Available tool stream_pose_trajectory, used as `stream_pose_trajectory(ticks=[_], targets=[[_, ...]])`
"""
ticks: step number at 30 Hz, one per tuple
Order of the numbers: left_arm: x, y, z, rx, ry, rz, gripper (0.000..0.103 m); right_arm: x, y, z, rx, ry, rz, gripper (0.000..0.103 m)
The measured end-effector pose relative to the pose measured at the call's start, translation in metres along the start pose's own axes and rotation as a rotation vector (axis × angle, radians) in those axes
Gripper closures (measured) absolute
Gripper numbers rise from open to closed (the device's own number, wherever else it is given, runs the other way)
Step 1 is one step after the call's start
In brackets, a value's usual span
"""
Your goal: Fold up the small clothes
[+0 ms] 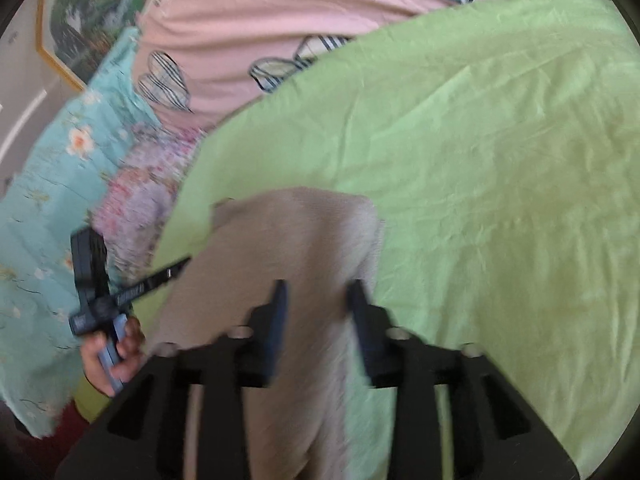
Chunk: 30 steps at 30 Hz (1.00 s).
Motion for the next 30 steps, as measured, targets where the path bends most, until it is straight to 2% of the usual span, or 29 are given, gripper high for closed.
stream_pose_trajectory(ticks=[5, 10, 13, 17, 22, 24, 26, 27, 28, 29, 30], targets=[[-0.056, -0.034, -0.063, 0.047, -0.014, -0.084, 0.058, -0.036, 0.022, -0.042, -0.019, -0.006, 0.056, 0.060], [-0.091, -0.055, -0.126, 0.084, 0.007, -0.096, 0.049, -0.057, 0.023, -0.089, -0.020, 0.006, 0.045, 0.060], [-0.100, -0.063, -0.155, 0.090, 0.015, -0.152, 0.048, -0.066, 0.018, -0.108, -0.012, -0.002, 0.036, 0.057], [-0.086, -0.072, -0.179, 0.140, 0.047, -0.069, 0.048, -0.070, 0.018, -0.121, -0.018, -0.009, 0.044, 0.054], [-0.066, -0.070, -0.172, 0.137, -0.024, 0.099, 0.049, -0.060, 0.024, -0.124, -0.051, 0.005, 0.044, 0.054], [-0.059, -0.065, -0.169, 0.102, -0.043, 0.148, 0.060, -0.056, 0.026, -0.126, -0.058, 0.009, 0.051, 0.054], [-0.056, -0.063, -0.166, 0.055, -0.084, 0.157, 0.082, -0.045, 0.030, -0.129, -0.075, 0.026, 0.044, 0.054], [-0.056, -0.064, -0.167, 0.032, -0.112, 0.168, 0.084, -0.041, 0.032, -0.132, -0.083, 0.034, 0.044, 0.056], [-0.056, -0.064, -0.165, 0.025, -0.128, 0.190, 0.086, -0.037, 0.036, -0.134, -0.098, 0.046, 0.041, 0.065], [-0.054, -0.065, -0.165, 0.023, -0.131, 0.214, 0.087, -0.030, 0.041, -0.136, -0.123, 0.072, 0.031, 0.094], [-0.053, -0.066, -0.165, 0.021, -0.125, 0.234, 0.088, -0.025, 0.046, -0.134, -0.145, 0.094, 0.009, 0.097]])
Point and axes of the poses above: each gripper's, at about its wrist camera, not at the fingertips, and x roughly the way its jaws point, y to its left, z to its top, the point moved 6 cm from there along x, roughly the way its jaws point, and after that the axes turned 6 degrees about -z, right-handed, at the moved point
